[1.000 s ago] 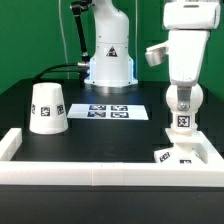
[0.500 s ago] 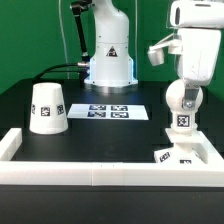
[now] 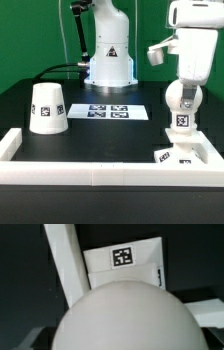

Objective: Assemble lamp

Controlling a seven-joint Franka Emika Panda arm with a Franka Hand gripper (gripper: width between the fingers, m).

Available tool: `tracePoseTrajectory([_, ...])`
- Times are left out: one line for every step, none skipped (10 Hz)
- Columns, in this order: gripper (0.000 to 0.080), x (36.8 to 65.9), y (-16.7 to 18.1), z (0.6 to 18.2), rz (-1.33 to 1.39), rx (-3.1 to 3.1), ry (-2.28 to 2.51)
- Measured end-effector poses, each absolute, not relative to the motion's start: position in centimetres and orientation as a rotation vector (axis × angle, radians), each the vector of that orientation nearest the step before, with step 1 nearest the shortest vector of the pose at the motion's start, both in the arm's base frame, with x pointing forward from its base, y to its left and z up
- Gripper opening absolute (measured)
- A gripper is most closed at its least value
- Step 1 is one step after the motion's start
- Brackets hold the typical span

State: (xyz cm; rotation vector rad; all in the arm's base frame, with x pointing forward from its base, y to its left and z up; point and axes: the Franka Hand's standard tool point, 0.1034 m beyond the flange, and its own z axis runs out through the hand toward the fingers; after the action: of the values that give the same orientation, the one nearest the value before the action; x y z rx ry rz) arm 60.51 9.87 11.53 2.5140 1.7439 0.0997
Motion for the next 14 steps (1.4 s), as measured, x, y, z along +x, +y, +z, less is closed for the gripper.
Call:
tracePoseTrajectory([0.0578,60.38,10.11,11.51,0.106,2.655,1.531])
tracePoseTrajectory([0.0578,60.14,10.3,11.46,0.087,2.764,1.348])
tracePoseTrajectory([0.0579,59.98,10.18,11.46,0.047,2.851,1.174])
tracePoseTrajectory([0.0579,59.97,10.08,11.42,0.014,2.909,1.037])
tracePoseTrajectory([0.058,60.02,10.02,11.41,0.005,2.964,0.885])
tracePoseTrajectory([0.058,59.97,9.98,11.37,0.003,3.0,0.772])
tracePoseTrajectory([0.058,59.98,10.06,11.34,0.009,3.013,0.722])
tracePoseTrajectory([0.058,59.98,10.1,11.34,0.012,3.043,0.589])
tracePoseTrajectory([0.058,59.97,10.1,11.33,0.013,3.059,0.501])
tracePoseTrajectory([0.058,59.96,10.13,11.33,0.015,3.073,0.415])
tracePoseTrajectory([0.058,59.96,10.13,11.32,0.017,3.084,0.328])
tracePoseTrajectory([0.058,59.96,10.13,11.32,0.018,3.09,0.274])
tracePoseTrajectory([0.058,59.96,10.14,11.32,0.02,3.1,0.149])
tracePoseTrajectory([0.058,59.94,10.11,11.31,0.02,3.109,0.002])
